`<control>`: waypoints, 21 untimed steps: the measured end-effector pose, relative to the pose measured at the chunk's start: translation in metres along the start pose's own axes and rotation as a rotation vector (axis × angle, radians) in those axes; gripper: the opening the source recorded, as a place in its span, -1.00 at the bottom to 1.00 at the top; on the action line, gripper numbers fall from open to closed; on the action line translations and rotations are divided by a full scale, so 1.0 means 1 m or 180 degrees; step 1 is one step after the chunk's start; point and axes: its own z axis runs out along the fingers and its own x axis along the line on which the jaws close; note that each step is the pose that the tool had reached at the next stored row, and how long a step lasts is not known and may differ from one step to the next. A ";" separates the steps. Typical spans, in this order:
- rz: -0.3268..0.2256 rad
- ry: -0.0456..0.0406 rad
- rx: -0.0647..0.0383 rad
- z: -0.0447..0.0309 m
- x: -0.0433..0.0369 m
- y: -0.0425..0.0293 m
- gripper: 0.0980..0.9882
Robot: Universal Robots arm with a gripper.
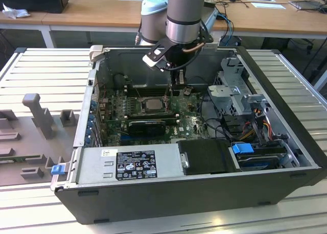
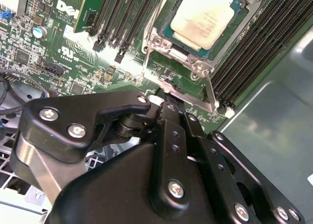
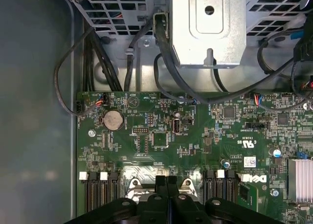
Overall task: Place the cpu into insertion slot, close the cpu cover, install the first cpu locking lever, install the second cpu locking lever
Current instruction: 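Close the cpu cover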
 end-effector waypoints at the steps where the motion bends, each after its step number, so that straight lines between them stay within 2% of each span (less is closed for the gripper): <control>1: 0.0000 0.0000 0.0000 0.0000 0.0000 -0.0006 -0.98; 21: 0.0000 0.0000 0.0000 -0.0002 -0.0001 -0.0085 -0.98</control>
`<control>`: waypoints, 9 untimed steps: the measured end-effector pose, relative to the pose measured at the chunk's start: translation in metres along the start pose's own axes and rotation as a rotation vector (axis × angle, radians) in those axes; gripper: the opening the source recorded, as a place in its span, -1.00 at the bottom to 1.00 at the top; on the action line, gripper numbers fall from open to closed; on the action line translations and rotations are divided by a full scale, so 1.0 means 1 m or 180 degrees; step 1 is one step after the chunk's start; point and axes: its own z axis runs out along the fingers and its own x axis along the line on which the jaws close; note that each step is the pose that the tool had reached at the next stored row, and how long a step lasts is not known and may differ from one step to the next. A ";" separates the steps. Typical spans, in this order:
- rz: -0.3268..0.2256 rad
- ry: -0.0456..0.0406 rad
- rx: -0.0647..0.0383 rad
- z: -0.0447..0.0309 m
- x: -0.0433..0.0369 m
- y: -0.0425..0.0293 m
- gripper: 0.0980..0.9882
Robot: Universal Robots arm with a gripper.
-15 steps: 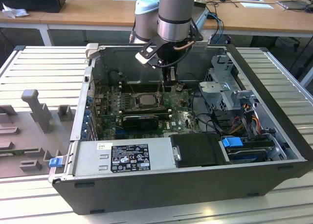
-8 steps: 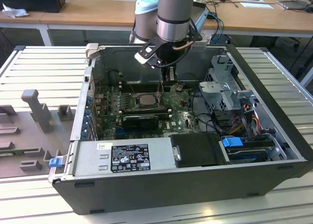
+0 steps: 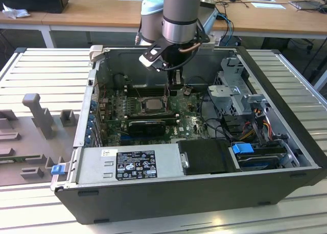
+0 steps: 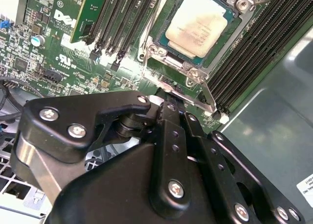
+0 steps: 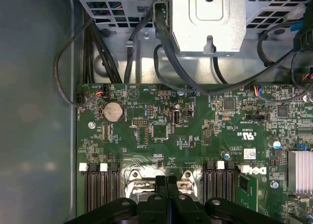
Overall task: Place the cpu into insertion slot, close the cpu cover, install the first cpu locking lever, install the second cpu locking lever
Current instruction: 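Close the cpu cover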
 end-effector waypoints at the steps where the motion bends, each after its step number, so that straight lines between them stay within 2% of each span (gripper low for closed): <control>1: 0.0000 0.0000 0.0000 0.0000 0.0000 -0.0003 -0.98; 9: 0.0000 0.0000 0.0000 -0.0001 0.0000 -0.0045 -0.98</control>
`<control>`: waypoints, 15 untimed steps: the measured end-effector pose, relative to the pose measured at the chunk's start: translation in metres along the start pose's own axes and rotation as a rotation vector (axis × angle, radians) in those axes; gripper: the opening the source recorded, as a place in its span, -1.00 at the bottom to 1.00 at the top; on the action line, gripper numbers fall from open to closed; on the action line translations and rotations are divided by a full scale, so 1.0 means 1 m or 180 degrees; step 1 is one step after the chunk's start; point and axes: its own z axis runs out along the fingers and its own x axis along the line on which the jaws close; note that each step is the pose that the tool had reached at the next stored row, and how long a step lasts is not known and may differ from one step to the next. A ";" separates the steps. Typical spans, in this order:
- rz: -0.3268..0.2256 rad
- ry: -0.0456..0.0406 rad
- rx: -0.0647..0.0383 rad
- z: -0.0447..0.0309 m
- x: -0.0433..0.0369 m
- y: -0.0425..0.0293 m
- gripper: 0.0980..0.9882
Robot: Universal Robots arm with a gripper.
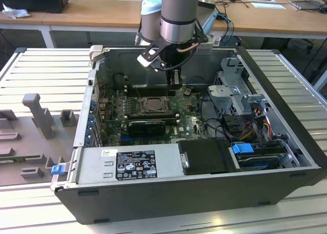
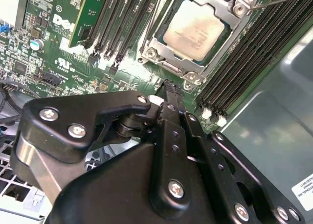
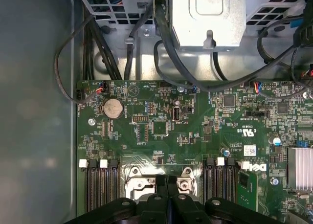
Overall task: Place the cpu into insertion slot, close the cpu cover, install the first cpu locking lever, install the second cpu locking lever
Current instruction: 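Close the cpu cover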
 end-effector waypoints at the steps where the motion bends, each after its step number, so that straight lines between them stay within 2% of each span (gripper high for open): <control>1: 0.0000 0.0000 0.0000 0.0000 0.0000 -0.0010 -0.98; 3: 0.0000 0.0000 0.0000 0.0000 0.0000 -0.0045 -0.98; 8: -0.0028 0.0001 0.0000 0.0100 -0.0001 -0.0156 -0.98; 10: -0.0038 0.0001 0.0000 0.0124 -0.0002 -0.0239 -0.98; 12: -0.0039 0.0001 0.0000 0.0128 -0.0003 -0.0386 -0.98; 15: -0.0039 0.0001 0.0000 0.0126 -0.0004 -0.0448 -0.98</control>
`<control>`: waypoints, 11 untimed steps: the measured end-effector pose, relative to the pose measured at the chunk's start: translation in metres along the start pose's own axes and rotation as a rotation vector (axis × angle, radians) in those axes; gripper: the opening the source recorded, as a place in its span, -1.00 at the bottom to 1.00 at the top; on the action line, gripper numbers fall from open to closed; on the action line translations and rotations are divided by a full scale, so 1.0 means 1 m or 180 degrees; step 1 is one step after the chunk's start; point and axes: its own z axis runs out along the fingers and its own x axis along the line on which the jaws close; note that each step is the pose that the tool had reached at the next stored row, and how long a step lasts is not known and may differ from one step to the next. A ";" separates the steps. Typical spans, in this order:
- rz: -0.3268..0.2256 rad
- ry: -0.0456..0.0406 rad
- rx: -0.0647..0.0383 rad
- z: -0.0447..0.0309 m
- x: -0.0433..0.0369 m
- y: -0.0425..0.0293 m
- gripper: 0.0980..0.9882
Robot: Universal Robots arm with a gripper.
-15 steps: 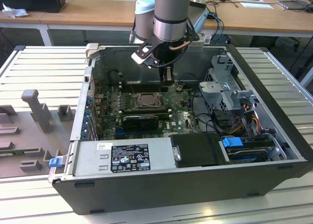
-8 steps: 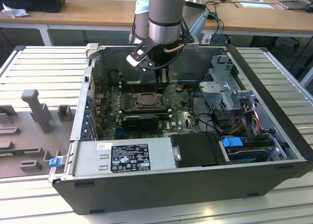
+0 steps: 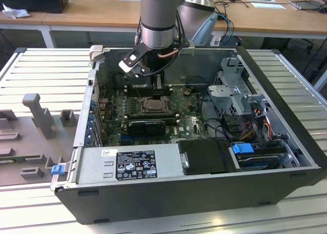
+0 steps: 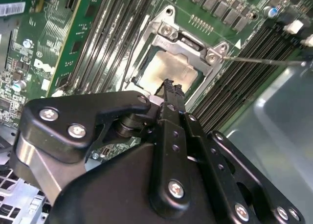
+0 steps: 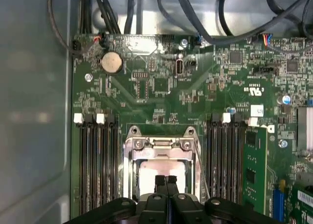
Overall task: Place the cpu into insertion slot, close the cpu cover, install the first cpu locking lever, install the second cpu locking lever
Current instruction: 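Close the cpu cover, then install the first cpu locking lever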
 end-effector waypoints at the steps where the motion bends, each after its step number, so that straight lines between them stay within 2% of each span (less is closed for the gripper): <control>1: 0.0000 0.0000 0.0000 0.0000 0.0000 -0.0010 -0.98; 4: 0.0000 0.0000 0.0000 -0.0001 0.0000 -0.0051 -0.98; 7: 0.0000 0.0000 0.0000 -0.0017 0.0000 -0.0056 -0.98; 11: 0.0000 0.0000 0.0000 -0.0192 0.0000 -0.0051 -0.98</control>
